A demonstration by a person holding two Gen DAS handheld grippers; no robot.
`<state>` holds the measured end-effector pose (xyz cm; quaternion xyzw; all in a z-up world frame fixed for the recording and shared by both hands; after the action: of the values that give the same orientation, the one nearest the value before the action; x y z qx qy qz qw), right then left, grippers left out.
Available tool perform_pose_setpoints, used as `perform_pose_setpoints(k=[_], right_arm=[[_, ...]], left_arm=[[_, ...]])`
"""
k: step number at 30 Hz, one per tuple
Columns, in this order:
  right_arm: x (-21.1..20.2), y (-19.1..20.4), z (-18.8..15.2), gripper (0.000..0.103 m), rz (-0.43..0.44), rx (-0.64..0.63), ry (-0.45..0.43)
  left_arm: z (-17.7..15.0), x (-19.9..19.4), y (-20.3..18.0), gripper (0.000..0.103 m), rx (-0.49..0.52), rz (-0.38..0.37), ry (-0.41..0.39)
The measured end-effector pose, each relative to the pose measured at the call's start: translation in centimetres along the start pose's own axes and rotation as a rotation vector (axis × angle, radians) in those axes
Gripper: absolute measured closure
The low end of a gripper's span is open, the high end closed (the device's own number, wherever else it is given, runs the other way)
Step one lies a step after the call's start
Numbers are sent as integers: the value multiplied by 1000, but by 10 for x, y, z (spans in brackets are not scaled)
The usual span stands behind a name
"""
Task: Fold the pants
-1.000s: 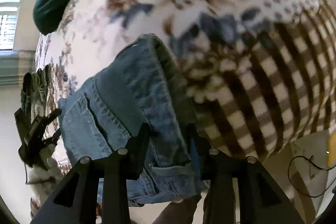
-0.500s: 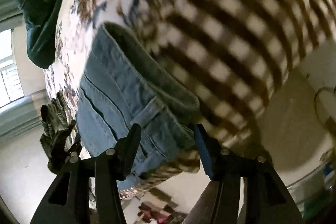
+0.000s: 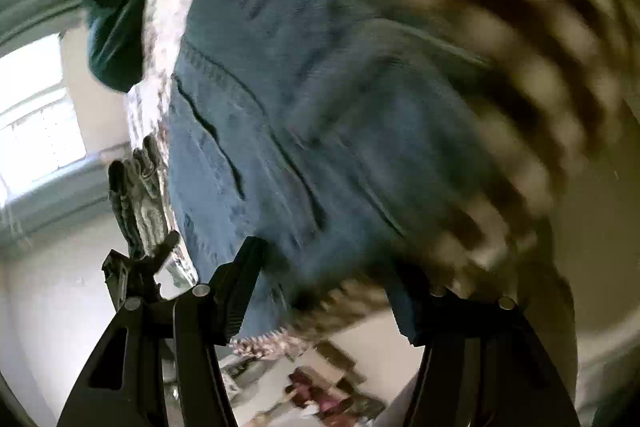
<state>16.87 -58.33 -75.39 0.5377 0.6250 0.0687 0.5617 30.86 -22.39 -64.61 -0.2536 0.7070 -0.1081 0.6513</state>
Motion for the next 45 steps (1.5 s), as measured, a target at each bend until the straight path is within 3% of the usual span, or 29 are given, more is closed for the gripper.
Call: perform_pose_setpoints(k=[4, 8, 10, 16, 20, 22, 23, 24, 25, 27, 33, 38, 45], right_arm=[[23, 9, 14, 27, 44, -31, -34], [21, 26, 20, 26, 174, -43, -60], [15, 46, 22, 26, 228, -108, -75], [49, 31, 30, 28, 49, -130, 21], [50, 32, 32, 27, 113, -115, 9], [50, 37, 30, 38, 145, -129, -16], [50, 36, 27, 54, 119, -140, -34], [51, 37, 24, 59, 110, -144, -41], [49, 39, 23, 61, 108, -145, -54], [43, 44, 19, 65, 99, -147, -85], [11, 85, 8, 68, 61, -193, -137], [-15, 129, -5, 68, 53, -231, -146], [-30, 230, -27, 68, 56, -326, -144]], left_arm=[[-8, 18, 7, 9, -18, 14, 31], [-9, 26, 12, 9, -33, -9, 36], [-8, 26, 13, 9, -36, -24, 33], [-6, 32, 17, 8, -36, -40, 48], [-2, 37, 19, 6, -45, -72, 45], [-2, 37, 21, 8, -42, -91, 37], [-3, 34, 19, 17, -35, -114, 21], [-3, 31, 17, 50, -20, -143, 7], [-4, 28, 12, 56, -1, -170, 4], [-7, 22, 3, 65, 39, -137, -10], [-11, -12, -16, 73, 43, -171, -37], [-11, -61, -35, 74, 44, -197, -56], [5, -143, -48, 74, 60, -222, -121]])
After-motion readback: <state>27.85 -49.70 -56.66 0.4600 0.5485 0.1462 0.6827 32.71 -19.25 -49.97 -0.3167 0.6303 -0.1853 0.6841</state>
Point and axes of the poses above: each gripper's, at about its wrist camera, not at the fingertips, and x roughly the way its jaws point, y to its left, z to its top, the point moved 4 cm from there along x, roughly the way its jaws point, and after that the axes turned 8 degrees about y, right-handed, at the moved point
